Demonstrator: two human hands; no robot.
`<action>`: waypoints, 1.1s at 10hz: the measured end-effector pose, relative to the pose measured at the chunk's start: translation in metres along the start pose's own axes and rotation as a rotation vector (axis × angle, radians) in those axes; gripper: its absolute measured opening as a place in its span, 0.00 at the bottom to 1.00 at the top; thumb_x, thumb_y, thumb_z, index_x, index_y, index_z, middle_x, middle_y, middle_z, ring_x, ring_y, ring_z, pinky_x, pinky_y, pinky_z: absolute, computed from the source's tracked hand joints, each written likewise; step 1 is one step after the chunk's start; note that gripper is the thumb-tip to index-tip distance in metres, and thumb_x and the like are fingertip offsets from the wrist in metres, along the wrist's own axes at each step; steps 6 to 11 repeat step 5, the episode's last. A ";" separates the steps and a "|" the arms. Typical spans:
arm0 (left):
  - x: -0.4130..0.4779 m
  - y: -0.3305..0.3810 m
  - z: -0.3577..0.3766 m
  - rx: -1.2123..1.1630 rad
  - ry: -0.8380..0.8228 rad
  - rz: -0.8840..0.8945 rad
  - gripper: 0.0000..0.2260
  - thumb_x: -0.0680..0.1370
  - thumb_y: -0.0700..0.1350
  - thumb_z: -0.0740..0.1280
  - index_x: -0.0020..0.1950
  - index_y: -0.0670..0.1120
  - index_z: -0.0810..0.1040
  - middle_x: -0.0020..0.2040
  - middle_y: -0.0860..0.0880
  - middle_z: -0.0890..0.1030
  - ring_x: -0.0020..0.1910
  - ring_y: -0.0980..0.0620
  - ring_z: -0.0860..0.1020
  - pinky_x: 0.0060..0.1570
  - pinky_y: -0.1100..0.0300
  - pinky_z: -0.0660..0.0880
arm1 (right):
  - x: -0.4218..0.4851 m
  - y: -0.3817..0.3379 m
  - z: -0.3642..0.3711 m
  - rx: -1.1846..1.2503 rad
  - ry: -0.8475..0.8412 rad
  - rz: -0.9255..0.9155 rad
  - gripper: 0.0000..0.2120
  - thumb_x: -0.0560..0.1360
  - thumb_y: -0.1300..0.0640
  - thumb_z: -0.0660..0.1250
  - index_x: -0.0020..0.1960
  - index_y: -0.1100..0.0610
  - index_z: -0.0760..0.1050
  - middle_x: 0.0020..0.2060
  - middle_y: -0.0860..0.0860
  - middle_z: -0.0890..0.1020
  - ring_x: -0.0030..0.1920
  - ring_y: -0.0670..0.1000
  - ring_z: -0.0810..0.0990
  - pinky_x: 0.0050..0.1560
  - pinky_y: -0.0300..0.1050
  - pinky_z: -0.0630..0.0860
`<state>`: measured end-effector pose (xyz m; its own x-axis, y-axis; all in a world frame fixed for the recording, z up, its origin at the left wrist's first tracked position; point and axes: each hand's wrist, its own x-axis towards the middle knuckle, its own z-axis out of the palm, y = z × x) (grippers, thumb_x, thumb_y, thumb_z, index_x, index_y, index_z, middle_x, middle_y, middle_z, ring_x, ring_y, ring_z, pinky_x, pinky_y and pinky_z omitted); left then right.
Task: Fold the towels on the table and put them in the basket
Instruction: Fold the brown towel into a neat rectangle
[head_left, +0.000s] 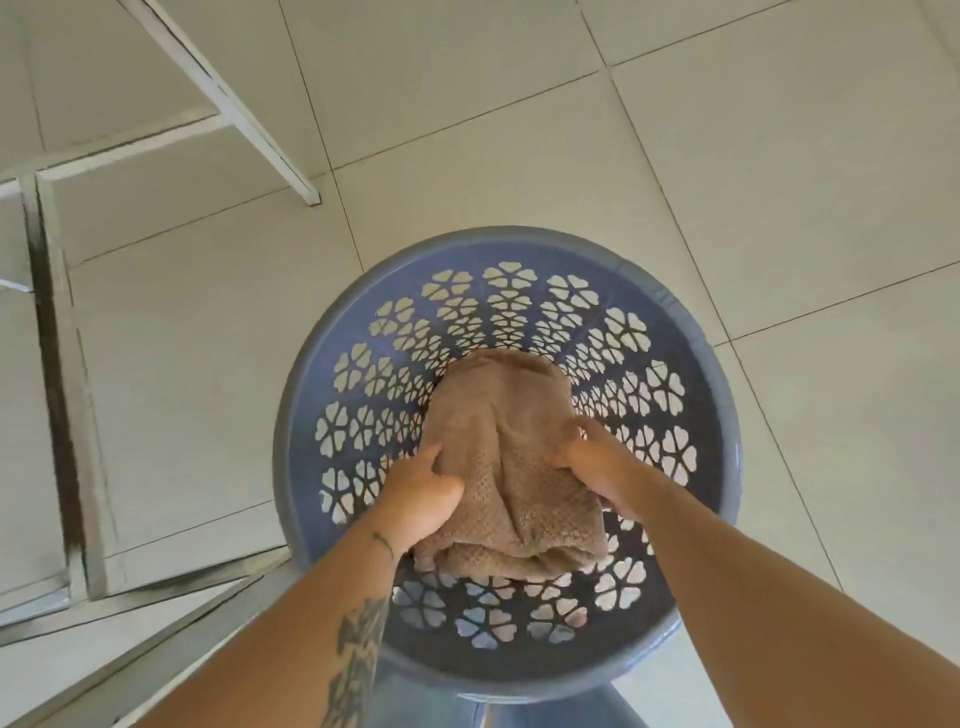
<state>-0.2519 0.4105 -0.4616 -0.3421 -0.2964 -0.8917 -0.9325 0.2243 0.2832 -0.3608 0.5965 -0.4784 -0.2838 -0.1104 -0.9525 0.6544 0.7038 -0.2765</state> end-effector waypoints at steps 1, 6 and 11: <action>-0.012 -0.015 0.012 0.194 -0.076 -0.012 0.24 0.77 0.41 0.61 0.74 0.52 0.67 0.69 0.45 0.73 0.52 0.50 0.75 0.46 0.60 0.75 | -0.009 0.017 0.010 -0.109 -0.008 0.037 0.35 0.77 0.63 0.65 0.79 0.53 0.55 0.74 0.59 0.66 0.71 0.61 0.68 0.68 0.55 0.68; -0.138 0.008 -0.020 0.339 0.034 0.110 0.26 0.72 0.40 0.60 0.72 0.47 0.70 0.68 0.47 0.75 0.59 0.47 0.77 0.56 0.55 0.75 | -0.179 -0.005 0.007 -0.465 0.089 -0.129 0.22 0.78 0.59 0.62 0.72 0.58 0.67 0.63 0.58 0.77 0.63 0.59 0.77 0.60 0.49 0.74; -0.138 0.008 -0.020 0.339 0.034 0.110 0.26 0.72 0.40 0.60 0.72 0.47 0.70 0.68 0.47 0.75 0.59 0.47 0.77 0.56 0.55 0.75 | -0.179 -0.005 0.007 -0.465 0.089 -0.129 0.22 0.78 0.59 0.62 0.72 0.58 0.67 0.63 0.58 0.77 0.63 0.59 0.77 0.60 0.49 0.74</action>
